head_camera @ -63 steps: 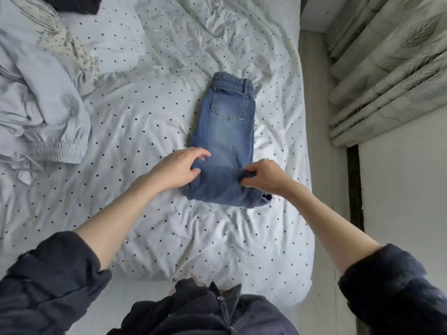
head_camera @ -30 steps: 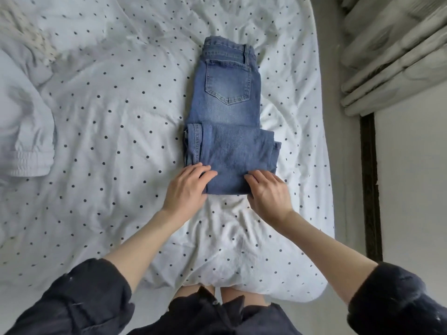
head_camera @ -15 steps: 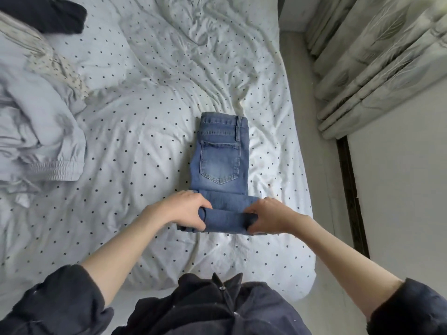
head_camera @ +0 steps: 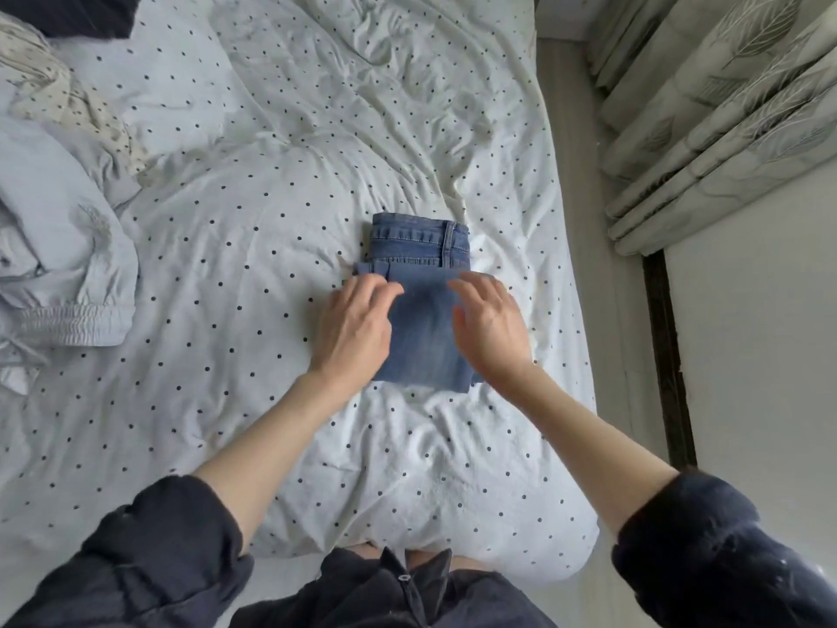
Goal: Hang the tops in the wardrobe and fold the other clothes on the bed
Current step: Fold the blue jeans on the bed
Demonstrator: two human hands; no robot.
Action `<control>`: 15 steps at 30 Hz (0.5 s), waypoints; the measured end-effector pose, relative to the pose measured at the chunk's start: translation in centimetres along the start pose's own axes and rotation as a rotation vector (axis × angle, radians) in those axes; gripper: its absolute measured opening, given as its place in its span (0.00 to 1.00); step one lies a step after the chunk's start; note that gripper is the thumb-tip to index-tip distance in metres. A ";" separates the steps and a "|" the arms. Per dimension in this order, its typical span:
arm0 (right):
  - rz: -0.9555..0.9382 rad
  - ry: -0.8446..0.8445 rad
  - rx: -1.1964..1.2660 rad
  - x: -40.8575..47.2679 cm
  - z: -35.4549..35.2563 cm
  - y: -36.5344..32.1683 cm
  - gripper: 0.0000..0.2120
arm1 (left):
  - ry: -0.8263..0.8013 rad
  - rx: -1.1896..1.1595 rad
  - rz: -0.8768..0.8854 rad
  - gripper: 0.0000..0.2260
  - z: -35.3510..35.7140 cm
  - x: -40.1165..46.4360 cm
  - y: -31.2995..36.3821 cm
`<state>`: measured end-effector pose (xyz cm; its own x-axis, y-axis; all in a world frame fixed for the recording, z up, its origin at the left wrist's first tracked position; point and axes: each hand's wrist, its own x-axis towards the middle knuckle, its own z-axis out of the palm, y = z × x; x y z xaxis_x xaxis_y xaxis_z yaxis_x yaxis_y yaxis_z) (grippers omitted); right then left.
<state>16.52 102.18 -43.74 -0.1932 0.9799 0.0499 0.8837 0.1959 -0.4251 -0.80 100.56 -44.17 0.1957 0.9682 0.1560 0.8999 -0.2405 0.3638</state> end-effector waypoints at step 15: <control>-0.092 -0.345 -0.229 2.5 12.2 5.9 0.26 | -0.277 0.210 0.097 0.23 13.3 1.4 -6.7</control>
<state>16.06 105.30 -57.10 -0.3729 0.8952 -0.2440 0.9204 0.3236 -0.2193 -1.34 104.40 -58.58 0.3564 0.9304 -0.0852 0.9268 -0.3405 0.1583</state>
